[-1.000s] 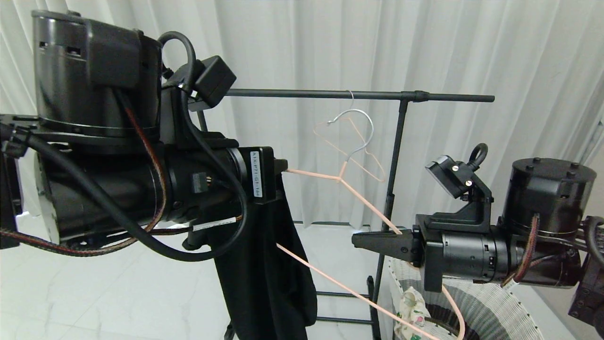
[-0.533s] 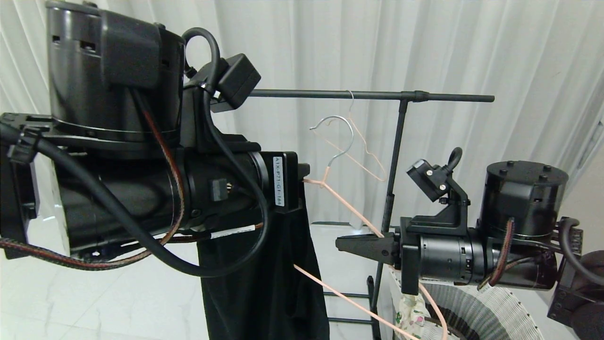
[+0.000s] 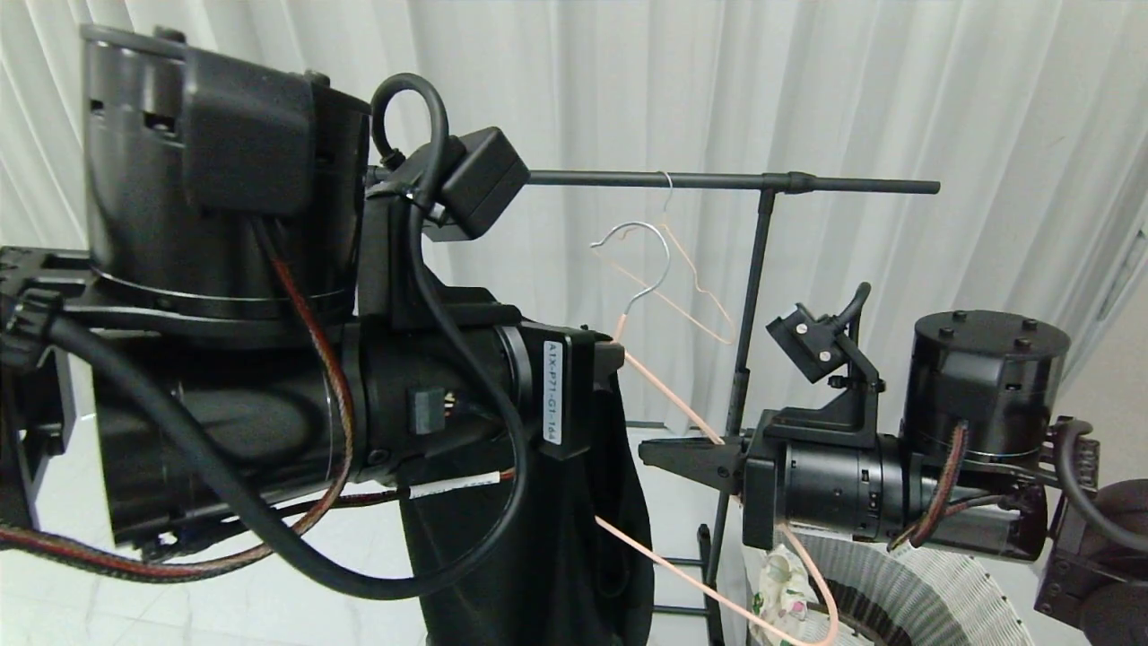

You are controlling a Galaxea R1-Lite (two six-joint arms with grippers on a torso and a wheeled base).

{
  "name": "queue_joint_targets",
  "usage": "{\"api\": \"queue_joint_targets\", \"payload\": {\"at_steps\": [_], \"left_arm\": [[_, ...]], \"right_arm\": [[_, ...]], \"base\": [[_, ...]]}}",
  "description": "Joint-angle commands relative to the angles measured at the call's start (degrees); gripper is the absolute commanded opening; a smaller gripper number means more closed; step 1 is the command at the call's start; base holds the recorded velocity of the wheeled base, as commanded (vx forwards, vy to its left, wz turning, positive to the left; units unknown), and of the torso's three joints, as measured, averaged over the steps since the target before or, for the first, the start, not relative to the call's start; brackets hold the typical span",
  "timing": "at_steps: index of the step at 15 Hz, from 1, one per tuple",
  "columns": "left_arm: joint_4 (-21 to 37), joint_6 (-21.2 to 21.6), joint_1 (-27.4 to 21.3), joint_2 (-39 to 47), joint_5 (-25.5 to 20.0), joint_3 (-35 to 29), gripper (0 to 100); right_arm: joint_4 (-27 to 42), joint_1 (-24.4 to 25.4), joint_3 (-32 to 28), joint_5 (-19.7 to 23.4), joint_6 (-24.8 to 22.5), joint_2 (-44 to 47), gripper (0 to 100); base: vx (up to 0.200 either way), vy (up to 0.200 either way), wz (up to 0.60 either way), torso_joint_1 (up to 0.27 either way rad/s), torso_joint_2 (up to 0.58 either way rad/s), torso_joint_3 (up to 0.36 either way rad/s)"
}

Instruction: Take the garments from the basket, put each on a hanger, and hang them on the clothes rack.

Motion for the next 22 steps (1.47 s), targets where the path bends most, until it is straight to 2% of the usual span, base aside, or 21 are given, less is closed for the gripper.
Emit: {"api": "queue_joint_targets", "payload": {"at_steps": [1, 2, 7, 8, 10, 11, 12, 13, 14, 15, 18, 19, 22], "left_arm": [[0.07, 0.77, -0.02, -1.59, 0.14, 1.63, 100], [0.07, 3.06, 0.86, -3.26, 0.14, 3.83, 100], [0.24, 4.64, 3.32, -10.12, 0.32, 8.23, 100], [0.33, 6.40, 3.41, -11.53, 0.32, 9.81, 100], [0.16, 15.80, 6.40, -13.37, -0.21, 12.80, 100], [0.07, 20.28, 8.42, -13.72, -2.23, 13.15, 100], [-0.02, 22.39, 10.09, -14.07, -6.36, 12.97, 100], [-0.02, 23.10, 10.62, -14.34, -8.12, 12.97, 100], [-0.02, 27.93, 12.81, -14.95, -12.95, 13.85, 100], [-0.02, 31.45, 13.96, -14.95, -14.01, 15.26, 100], [-0.02, 39.62, 14.31, -14.25, -21.04, 19.04, 100], [-0.02, 42.26, 14.40, -13.20, -22.09, 19.91, 100], [-0.02, 43.66, 14.22, -10.29, -24.11, 21.23, 100]], "right_arm": [[-0.07, 0.03, -0.02, -0.39, -0.10, -1.11, 0], [-0.07, 0.03, 0.07, -1.18, -0.63, -2.34, 0], [-0.07, -0.06, 1.21, -5.84, -7.22, -6.47, 0], [-0.07, -0.15, 2.18, -6.28, -10.47, -7.08, 0], [0.01, -0.41, 5.87, -6.10, -16.36, -8.75, 0], [0.01, -0.50, 8.24, -6.10, -18.38, -9.81, 0], [0.01, -0.50, 10.88, -6.10, -20.05, -10.78, 0], [0.01, -0.59, 11.67, -6.01, -20.58, -11.04, 0], [0.01, -0.59, 11.67, -6.01, -20.58, -11.04, 0], [0.10, -0.59, 15.27, -4.26, -24.62, -12.36, 0], [0.36, 0.03, 16.86, -2.94, -28.84, -12.18, 0], [0.36, 0.20, 17.56, -2.50, -30.25, -12.01, 0], [0.36, 2.31, 18.79, -1.53, -32.10, -12.09, 0]], "base": [[0.000, 0.000, 0.00, 0.000, 0.00, 0.000], [0.000, 0.000, 0.00, 0.000, 0.00, 0.000], [0.000, 0.000, 0.00, 0.000, 0.00, 0.000], [0.000, 0.000, 0.00, 0.000, 0.00, 0.000], [0.000, 0.000, 0.00, 0.000, 0.00, 0.000], [0.000, 0.000, 0.00, 0.000, 0.00, 0.000], [0.000, 0.000, 0.00, 0.000, 0.00, 0.000], [0.000, 0.000, 0.00, 0.000, 0.00, 0.000], [0.000, 0.000, 0.00, 0.000, 0.00, 0.000], [0.000, 0.000, 0.00, 0.000, 0.00, 0.000], [0.000, 0.000, 0.00, 0.000, 0.00, 0.000], [0.000, 0.000, 0.00, 0.000, 0.00, 0.000], [0.000, 0.000, 0.00, 0.000, 0.00, 0.000]]}}
